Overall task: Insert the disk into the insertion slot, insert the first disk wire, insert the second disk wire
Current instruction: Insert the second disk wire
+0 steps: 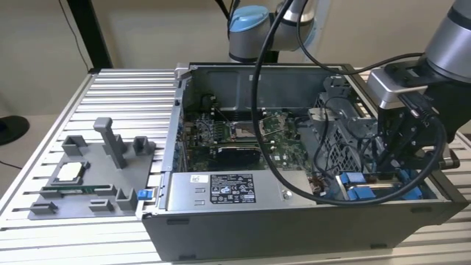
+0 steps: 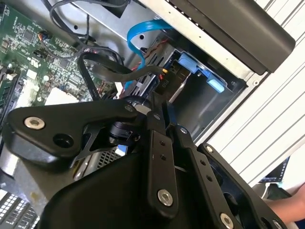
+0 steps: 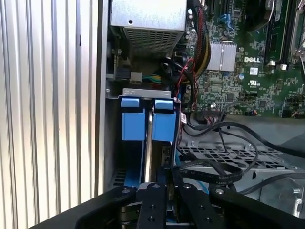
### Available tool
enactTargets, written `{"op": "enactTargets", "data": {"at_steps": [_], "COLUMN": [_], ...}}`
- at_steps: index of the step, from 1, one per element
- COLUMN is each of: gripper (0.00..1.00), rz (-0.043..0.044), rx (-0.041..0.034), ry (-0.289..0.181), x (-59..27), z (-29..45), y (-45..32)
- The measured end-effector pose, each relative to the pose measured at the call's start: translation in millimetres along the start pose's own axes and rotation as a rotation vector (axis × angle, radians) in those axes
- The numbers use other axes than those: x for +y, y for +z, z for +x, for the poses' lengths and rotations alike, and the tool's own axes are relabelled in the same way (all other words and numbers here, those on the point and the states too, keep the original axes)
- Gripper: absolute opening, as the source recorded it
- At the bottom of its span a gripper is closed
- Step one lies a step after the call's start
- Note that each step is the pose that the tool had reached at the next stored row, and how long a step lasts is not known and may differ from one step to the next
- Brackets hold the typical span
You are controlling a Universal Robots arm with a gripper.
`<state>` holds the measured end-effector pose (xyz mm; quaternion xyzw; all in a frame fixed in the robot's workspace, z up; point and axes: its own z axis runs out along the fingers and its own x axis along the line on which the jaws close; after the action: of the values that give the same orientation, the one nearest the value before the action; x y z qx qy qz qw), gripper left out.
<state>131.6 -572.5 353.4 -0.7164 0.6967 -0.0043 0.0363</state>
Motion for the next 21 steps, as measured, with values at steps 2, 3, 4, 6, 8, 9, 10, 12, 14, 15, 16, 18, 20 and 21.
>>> {"op": "enactTargets", "data": {"at_steps": [2,3,4,6,8,9,10,12,14,15,16,18,20,21], "gripper": [0.0,0.0,0.0,0.0,0.0,0.0,0.0,0.0,0.0,0.0,0.0,0.0,0.0,0.0], "rz": [0.0004,0.0006,0.0009,0.0012,0.0013,0.0012,0.0012,0.0012,0.0012,0.0012,0.0013,0.0012,0.0015,0.0017], "rx": [0.0,0.0,0.0002,0.0007,0.0009,0.001,0.001,0.0008,0.0008,0.0008,0.0008,0.0007,0.0006,0.0007], "ry": [0.001,0.003,0.007,0.013,0.014,0.014,0.014,0.014,0.014,0.014,0.014,0.014,0.014,0.014], "x": [0.0,0.0,-0.1,-0.1,-0.2,-0.4,-0.7,-1.0,-1.2,-1.2,-1.2,-1.2,-1.2,-1.2], "z": [-0.8,-1.1,-1.3,-1.8,-1.8,-1.8,-1.8,-1.8,-1.7,-1.7,-1.6,-1.6,-1.6,-1.6], "y": [0.5,0.9,1.2,1.6,1.6,1.7,1.8,2.1,4.1,4.3,4.5,5.0,5.9,6.2]}}
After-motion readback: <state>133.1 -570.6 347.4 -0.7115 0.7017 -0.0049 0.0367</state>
